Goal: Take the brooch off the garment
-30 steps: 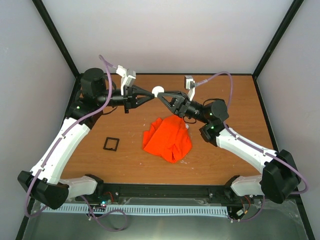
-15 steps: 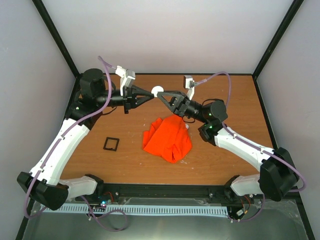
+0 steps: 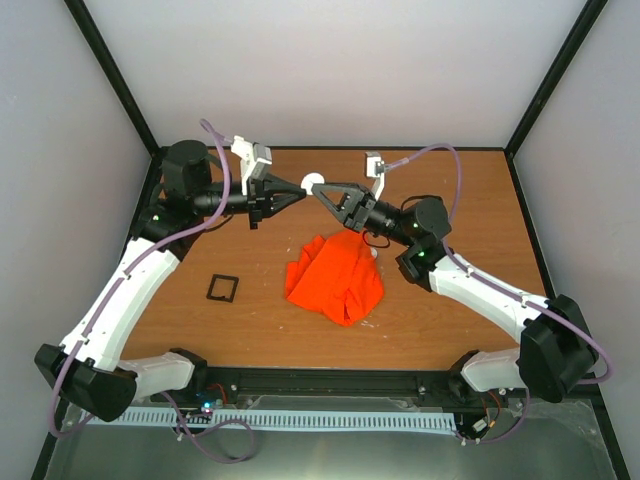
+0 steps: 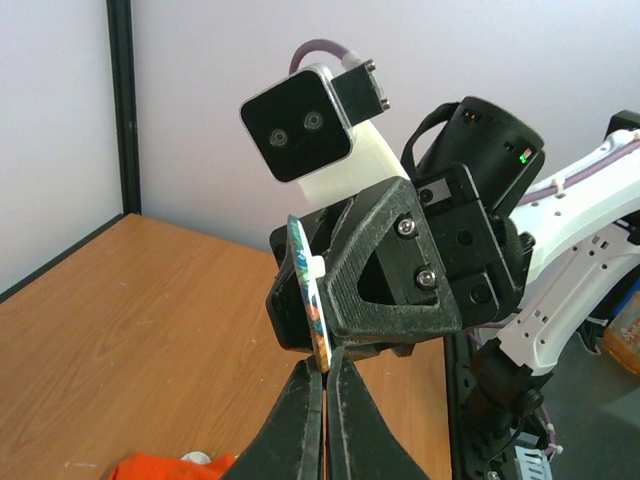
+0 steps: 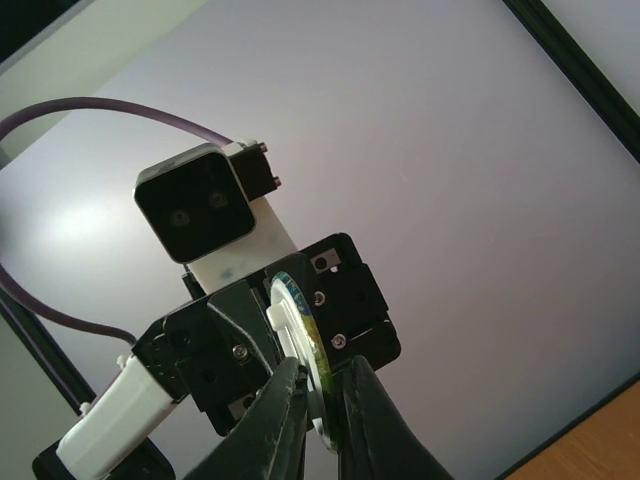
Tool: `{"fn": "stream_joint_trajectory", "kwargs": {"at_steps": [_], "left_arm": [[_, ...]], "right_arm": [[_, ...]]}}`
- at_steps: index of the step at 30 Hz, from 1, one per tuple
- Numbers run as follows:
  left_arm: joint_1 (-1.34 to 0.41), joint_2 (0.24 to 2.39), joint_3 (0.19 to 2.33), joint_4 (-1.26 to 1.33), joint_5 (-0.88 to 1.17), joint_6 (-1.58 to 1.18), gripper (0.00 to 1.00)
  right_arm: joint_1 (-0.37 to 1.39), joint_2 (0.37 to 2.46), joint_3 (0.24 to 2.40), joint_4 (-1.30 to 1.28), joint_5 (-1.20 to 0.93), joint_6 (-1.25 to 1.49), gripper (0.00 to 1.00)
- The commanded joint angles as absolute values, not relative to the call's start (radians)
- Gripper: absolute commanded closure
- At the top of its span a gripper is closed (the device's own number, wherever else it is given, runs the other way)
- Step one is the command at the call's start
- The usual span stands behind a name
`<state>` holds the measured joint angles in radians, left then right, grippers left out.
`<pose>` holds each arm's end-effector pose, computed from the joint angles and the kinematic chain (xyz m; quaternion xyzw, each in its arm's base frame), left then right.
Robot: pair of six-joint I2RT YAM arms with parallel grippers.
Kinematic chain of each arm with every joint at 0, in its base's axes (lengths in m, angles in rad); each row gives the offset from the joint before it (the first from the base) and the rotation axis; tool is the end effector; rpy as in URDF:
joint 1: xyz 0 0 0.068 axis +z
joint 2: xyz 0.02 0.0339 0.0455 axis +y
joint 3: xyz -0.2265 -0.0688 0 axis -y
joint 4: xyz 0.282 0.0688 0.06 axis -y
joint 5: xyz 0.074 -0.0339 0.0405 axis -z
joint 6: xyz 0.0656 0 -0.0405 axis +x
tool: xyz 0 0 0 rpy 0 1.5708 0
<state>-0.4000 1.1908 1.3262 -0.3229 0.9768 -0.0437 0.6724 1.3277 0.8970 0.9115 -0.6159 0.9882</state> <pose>0.2700 -0.1732 0.4007 0.4151 0.6164 -0.4765 0.4699 0.2579 0.2538 0.3291 -0.1783 0.5286 0.7075 0.4338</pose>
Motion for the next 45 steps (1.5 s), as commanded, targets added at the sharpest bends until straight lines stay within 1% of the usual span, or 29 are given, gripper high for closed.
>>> {"fn": "stream_joint_trajectory", "kwargs": {"at_steps": [1, 9, 10, 13, 16, 24, 36, 40, 43, 45], "left_arm": [[-0.399, 1.175, 1.319, -0.350, 0.961, 0.050, 0.99], [-0.419, 1.157, 1.308, -0.363, 0.942, 0.130, 0.99], [-0.424, 1.155, 1.308, -0.369, 0.941, 0.135, 0.99], [-0.434, 1.151, 1.304, -0.376, 0.939, 0.144, 0.99], [-0.437, 1.147, 1.299, -0.379, 0.940, 0.142, 0.99], [-0.440, 1.137, 1.298, -0.372, 0.962, 0.101, 0.99], [-0.439, 1.152, 1.296, -0.351, 0.980, 0.015, 0.99], [-0.439, 1.152, 1.295, -0.365, 0.951, 0.036, 0.99], [-0.439, 1.157, 1.292, -0.397, 0.894, 0.082, 0.99], [-0.438, 1.162, 1.297, -0.443, 0.832, 0.159, 0.99]], "right_arm": [[0.683, 1.303, 0.947, 0.780, -0.596, 0.925, 0.92], [0.685, 1.282, 0.969, 0.613, -0.518, 0.856, 0.93], [0.686, 1.279, 0.971, 0.596, -0.503, 0.847, 0.93], [0.695, 1.267, 0.978, 0.544, -0.465, 0.807, 0.87], [0.702, 1.256, 0.977, 0.513, -0.423, 0.775, 0.86], [0.710, 1.224, 0.954, 0.510, -0.338, 0.722, 0.85], [0.711, 1.187, 0.904, 0.560, -0.286, 0.722, 0.81], [0.710, 1.177, 0.895, 0.585, -0.310, 0.727, 0.74], [0.707, 1.160, 0.892, 0.611, -0.363, 0.721, 0.62], [0.692, 1.143, 0.893, 0.613, -0.402, 0.718, 0.54]]}}
